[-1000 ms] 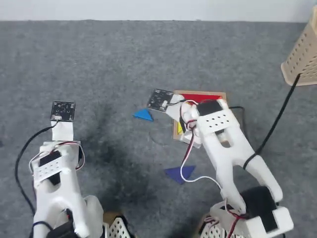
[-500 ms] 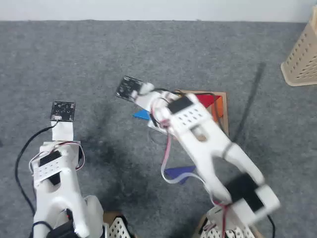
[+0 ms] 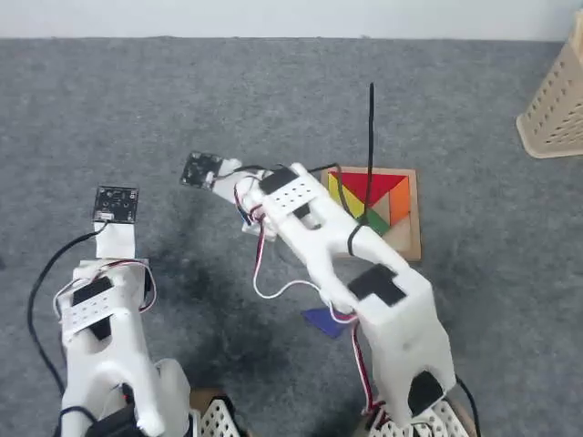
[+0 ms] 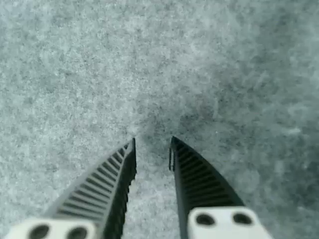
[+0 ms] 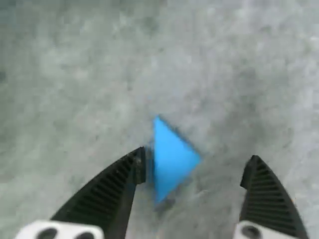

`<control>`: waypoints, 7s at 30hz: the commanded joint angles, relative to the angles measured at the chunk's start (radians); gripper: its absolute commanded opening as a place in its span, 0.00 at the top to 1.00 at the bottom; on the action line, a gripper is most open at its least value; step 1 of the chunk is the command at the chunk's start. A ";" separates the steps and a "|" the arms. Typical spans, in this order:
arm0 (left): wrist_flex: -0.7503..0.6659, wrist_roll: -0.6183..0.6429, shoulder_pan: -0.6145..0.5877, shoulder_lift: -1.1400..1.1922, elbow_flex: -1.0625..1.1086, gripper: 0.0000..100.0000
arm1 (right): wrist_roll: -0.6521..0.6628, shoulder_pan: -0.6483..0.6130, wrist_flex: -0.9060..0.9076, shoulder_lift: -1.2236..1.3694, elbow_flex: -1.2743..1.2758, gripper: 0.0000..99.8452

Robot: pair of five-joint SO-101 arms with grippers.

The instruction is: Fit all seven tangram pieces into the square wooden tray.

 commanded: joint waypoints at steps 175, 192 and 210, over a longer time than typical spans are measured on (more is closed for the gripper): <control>-0.011 -0.003 0.000 0.003 -0.041 0.89 | -1.409 -0.036 0.510 -0.272 0.210 0.73; -0.012 -0.003 0.000 0.003 -0.041 0.89 | -1.545 -0.048 0.449 -0.180 0.180 0.79; -0.012 -0.003 0.000 0.003 -0.041 0.89 | -1.140 0.010 0.311 -0.180 0.218 0.93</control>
